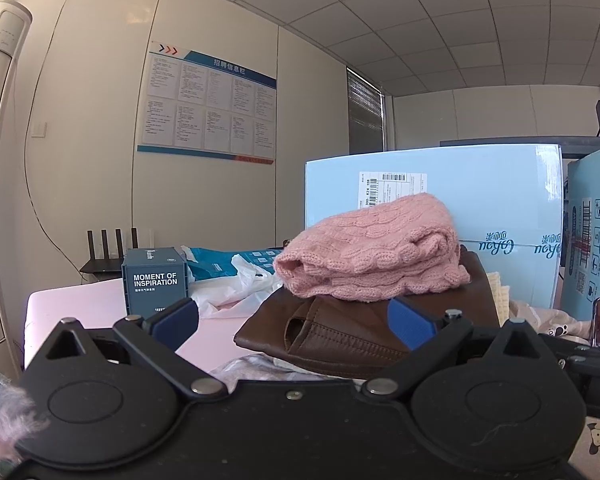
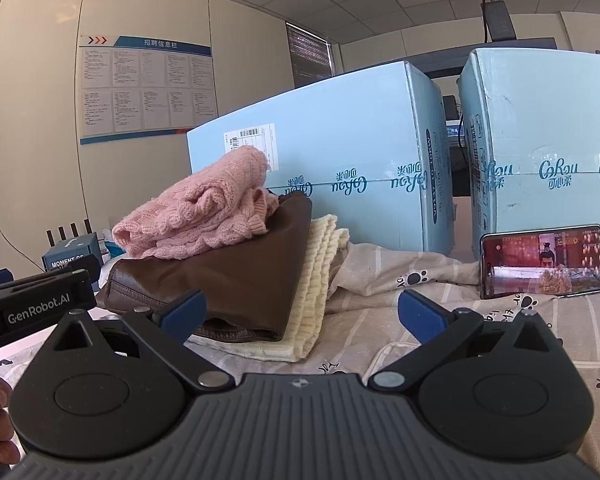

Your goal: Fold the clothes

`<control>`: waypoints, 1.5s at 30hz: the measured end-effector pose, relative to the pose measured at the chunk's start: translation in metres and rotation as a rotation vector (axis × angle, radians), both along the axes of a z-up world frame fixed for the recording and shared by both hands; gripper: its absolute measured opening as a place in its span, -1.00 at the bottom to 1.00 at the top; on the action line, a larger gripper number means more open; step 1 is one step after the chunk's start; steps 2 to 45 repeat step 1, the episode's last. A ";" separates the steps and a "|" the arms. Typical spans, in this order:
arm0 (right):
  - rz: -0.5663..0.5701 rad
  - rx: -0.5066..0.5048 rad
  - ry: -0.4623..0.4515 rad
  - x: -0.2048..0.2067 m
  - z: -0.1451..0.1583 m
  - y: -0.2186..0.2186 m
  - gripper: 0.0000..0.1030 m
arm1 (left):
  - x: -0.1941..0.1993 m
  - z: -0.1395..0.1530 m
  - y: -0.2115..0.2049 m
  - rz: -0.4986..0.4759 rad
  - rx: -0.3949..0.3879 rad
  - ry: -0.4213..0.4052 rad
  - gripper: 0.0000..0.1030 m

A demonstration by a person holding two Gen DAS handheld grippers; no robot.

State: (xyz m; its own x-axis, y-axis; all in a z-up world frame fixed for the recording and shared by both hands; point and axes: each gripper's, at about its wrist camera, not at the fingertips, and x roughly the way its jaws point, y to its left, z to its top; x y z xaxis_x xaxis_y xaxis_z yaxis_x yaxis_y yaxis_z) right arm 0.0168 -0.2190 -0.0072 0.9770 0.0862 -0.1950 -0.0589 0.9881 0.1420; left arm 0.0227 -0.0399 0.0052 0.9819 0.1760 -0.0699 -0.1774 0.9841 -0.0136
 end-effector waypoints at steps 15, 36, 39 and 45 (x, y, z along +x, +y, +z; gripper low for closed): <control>0.000 0.000 0.000 0.000 0.000 0.000 1.00 | 0.000 0.000 0.000 0.000 0.000 0.000 1.00; 0.000 0.000 0.000 0.000 0.000 0.000 1.00 | 0.000 0.000 0.000 0.000 0.000 0.000 1.00; 0.000 0.000 0.000 0.000 0.000 0.000 1.00 | 0.000 0.000 0.000 0.000 0.000 0.000 1.00; 0.000 0.000 0.000 0.000 0.000 0.000 1.00 | 0.000 0.000 0.000 0.000 0.000 0.000 1.00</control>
